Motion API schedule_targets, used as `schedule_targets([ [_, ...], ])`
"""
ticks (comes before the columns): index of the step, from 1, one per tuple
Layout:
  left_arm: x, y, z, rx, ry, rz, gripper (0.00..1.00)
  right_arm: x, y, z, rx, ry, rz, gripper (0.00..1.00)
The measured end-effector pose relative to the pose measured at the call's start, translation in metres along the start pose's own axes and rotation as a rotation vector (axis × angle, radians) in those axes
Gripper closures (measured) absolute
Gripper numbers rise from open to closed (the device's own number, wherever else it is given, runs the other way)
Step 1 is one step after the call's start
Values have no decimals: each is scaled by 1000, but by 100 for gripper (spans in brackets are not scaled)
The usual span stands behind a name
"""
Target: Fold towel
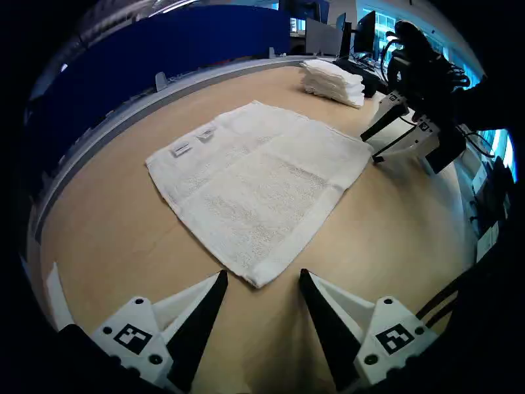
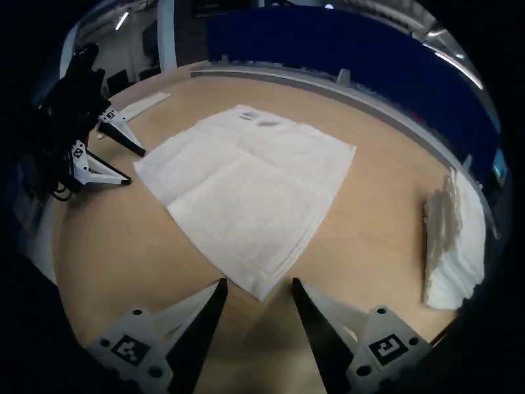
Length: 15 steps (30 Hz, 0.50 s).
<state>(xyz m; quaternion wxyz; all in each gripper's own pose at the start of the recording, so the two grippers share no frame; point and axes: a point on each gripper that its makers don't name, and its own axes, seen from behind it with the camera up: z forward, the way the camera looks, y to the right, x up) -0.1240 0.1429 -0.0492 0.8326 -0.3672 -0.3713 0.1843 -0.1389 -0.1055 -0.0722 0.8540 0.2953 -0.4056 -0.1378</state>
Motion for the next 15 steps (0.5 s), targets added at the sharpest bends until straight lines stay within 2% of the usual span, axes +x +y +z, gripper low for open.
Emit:
schedule_targets([
  [7, 0, 2, 0, 8, 0, -10, 28, 0, 0, 0, 0, -7, 7, 34],
  [9, 0, 2, 0, 7, 0, -9, 30, 1, 0, 0, -5, -4, 7, 44],
  [11, 0, 3, 0, 7, -2, -6, 30, 3, 1, 1, -11, 3, 7, 65],
  [15, -1, 3, 0, 8, -3, -4, 32, 3, 2, 2, -16, 10, 21, 69],
])
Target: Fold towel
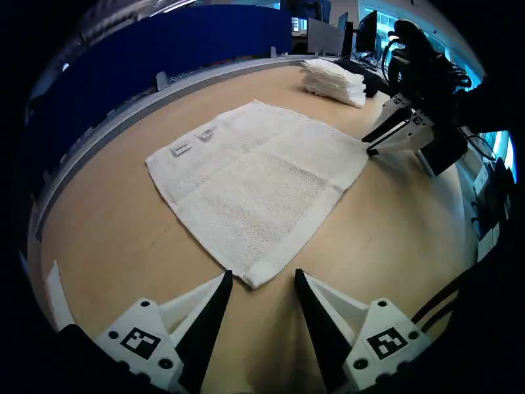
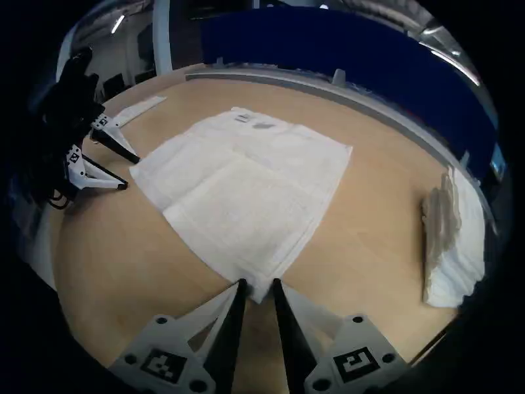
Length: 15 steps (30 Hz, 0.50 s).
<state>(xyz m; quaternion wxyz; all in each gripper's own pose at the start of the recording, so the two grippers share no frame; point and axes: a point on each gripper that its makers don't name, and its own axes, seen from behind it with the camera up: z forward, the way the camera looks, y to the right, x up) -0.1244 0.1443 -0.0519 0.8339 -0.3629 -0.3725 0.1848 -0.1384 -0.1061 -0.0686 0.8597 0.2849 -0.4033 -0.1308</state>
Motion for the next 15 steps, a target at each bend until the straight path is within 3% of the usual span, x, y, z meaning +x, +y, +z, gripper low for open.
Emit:
schedule_targets([
  [10, 0, 7, 2, -18, -3, -6, 51, -1, 0, -2, 17, -20, -4, 80],
  [15, 1, 7, 1, -12, -8, -4, 67, -2, -1, -2, 23, -25, -6, 80],
])
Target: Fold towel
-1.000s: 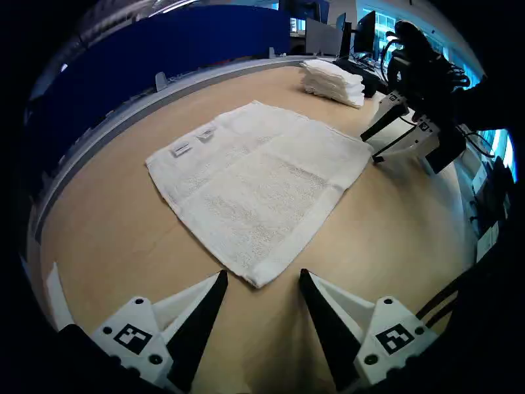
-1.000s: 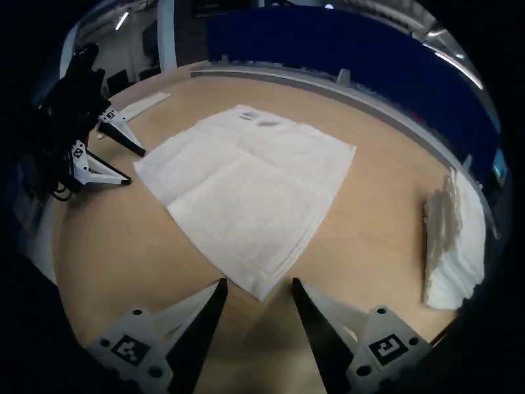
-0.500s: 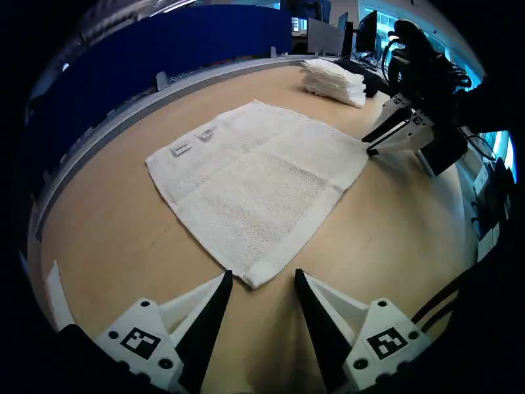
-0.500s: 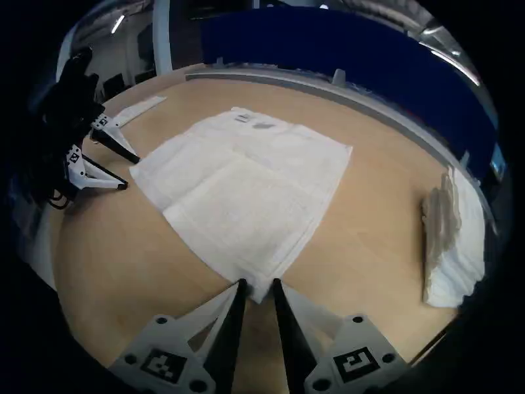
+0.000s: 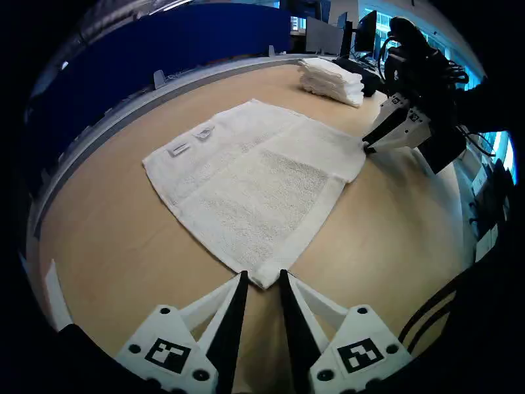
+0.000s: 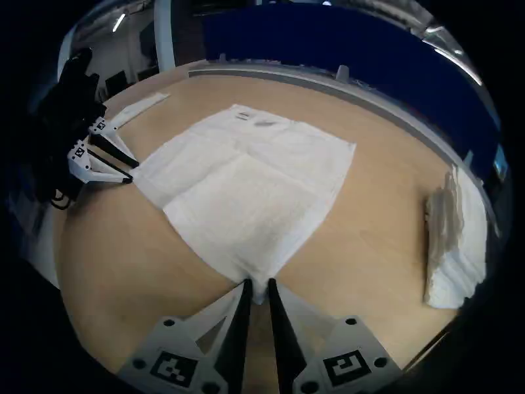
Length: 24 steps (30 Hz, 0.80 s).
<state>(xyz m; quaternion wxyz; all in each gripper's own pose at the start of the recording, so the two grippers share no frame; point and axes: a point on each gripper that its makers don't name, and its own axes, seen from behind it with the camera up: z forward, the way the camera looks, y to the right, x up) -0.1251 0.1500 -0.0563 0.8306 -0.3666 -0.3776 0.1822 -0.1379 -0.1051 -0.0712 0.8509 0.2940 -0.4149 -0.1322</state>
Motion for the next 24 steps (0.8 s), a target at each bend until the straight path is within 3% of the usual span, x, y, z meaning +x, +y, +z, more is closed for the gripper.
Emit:
schedule_targets([
  [3, 0, -1, -1, 4, -3, 1, 71, 0, 0, 0, 0, 1, 1, 81],
  [9, 0, -10, 0, 41, -5, 16, 91, 2, 1, -1, -7, 8, 1, 82],
  [14, 2, -14, 0, 60, -6, 35, 92, 6, 0, -3, -5, 18, 7, 82],
  [24, 13, -14, -9, 64, 21, -30, 92, 19, 5, -11, -21, 38, 14, 83],
])
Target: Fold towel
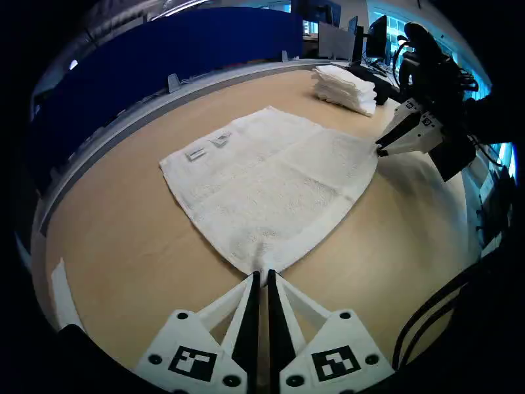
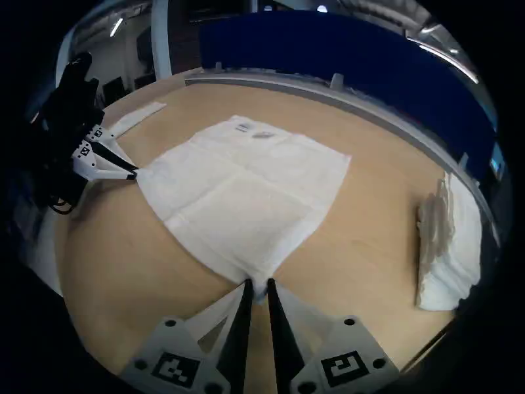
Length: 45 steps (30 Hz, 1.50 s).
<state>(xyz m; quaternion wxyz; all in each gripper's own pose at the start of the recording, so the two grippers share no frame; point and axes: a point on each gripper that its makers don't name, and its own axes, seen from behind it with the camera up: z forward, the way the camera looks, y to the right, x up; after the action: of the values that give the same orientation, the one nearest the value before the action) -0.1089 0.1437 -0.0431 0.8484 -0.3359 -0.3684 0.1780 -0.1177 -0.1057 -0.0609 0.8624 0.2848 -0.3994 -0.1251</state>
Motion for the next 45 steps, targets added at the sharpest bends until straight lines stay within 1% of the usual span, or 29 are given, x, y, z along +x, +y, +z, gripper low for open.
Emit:
schedule_targets([
  [5, 9, 1, -9, 11, 16, -21, 92, 10, 1, -9, -5, 7, 3, 83],
  [14, 17, 6, -36, 24, 28, -80, 92, 25, -6, -33, -9, 15, -12, 83],
  [21, 18, 17, -62, 32, 24, -132, 92, 37, -15, -59, -10, 27, -16, 83],
  [27, 23, 25, -81, 38, 32, -163, 92, 42, -24, -83, -3, 31, -18, 83],
  [32, 27, 31, -95, 38, 40, -196, 92, 42, -29, -96, -3, 28, -20, 83],
  [35, 28, 34, -98, 33, 41, -211, 92, 40, -31, -100, 0, 21, -18, 83],
  [38, 28, 35, -98, 34, 41, -214, 92, 40, -30, -101, -1, 17, -17, 83],
  [41, 32, 33, -98, 38, 45, -211, 92, 43, -28, -100, -3, 16, -21, 83],
  [45, 39, 26, -96, 48, 49, -213, 92, 48, -24, -96, 1, 9, -25, 83],
])
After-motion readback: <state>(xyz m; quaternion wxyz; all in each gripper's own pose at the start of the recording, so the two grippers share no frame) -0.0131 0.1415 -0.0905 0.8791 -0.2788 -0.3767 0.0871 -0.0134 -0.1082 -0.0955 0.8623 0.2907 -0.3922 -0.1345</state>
